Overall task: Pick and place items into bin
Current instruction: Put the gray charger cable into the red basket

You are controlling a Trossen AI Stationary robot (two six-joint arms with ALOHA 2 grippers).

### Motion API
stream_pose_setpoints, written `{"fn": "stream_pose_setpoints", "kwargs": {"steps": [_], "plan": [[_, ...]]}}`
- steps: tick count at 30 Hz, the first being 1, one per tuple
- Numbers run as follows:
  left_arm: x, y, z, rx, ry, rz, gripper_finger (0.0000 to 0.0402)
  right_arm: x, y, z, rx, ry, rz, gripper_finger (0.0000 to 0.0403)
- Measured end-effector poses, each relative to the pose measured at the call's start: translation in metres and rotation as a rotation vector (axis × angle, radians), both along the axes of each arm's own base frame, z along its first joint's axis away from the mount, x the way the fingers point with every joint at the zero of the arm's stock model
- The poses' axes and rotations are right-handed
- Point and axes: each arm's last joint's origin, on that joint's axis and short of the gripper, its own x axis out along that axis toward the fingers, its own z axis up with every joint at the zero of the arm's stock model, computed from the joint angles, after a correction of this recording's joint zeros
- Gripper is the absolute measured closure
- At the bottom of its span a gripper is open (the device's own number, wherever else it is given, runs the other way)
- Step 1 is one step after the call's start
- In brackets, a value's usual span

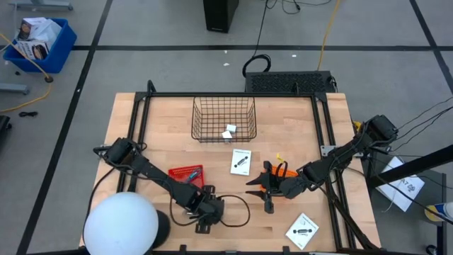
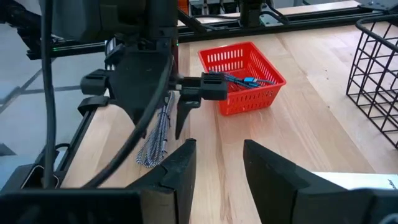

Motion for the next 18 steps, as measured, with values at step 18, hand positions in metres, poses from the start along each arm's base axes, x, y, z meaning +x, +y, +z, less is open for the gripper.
{"fn": "stream_pose_setpoints", "kwargs": {"steps": [18], "plan": [[0.003, -0.003, -0.019, -0.039, 0.063, -0.030, 0.0174, 0.000, 0.000, 0.000, 0.000, 0.000, 0.000, 0.0277]]}}
